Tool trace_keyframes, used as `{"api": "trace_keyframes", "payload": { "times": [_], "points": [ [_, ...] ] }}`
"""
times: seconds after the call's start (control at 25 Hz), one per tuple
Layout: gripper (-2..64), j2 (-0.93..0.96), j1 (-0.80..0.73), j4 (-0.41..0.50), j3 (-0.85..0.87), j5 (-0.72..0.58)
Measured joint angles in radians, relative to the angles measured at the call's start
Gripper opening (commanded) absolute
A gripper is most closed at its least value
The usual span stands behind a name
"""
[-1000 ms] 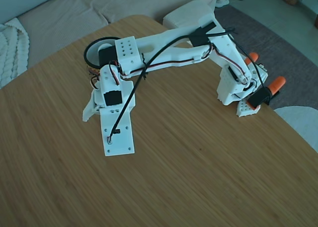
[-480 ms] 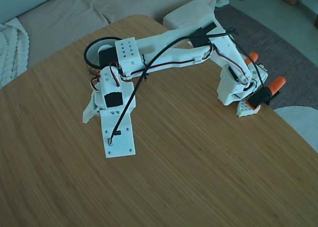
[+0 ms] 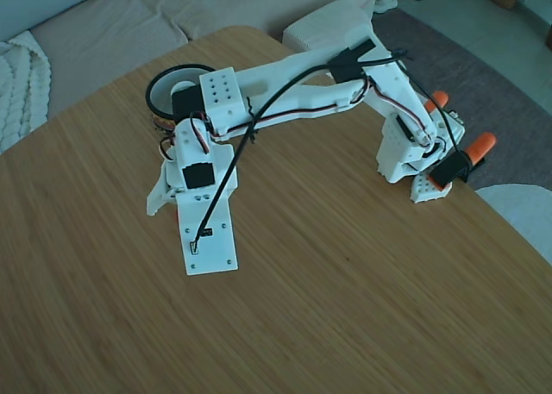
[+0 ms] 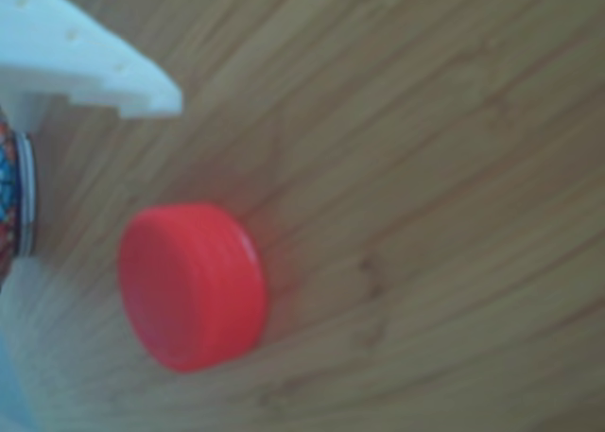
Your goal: Grasp a red cap and put it in the cup.
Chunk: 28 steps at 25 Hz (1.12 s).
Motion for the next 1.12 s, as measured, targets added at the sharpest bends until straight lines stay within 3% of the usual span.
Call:
{"api": "trace_keyframes", "payload": {
  "times": [0.36,0.52,0.68,0.72,1.12],
  "points": [
    [49.3,-0.018,0.0,-0.003,0.011,0.0],
    [31.0,-0.018,0.0,-0.003,0.011,0.0],
    [7.1,-0.018,0.0,-0.009,0.008,0.002],
    [4.4,-0.017,0.0,-0.009,0.0,0.0],
    [-0.4,-0.018,0.0,-0.009,-0.008,-0.017]
  ]
}}
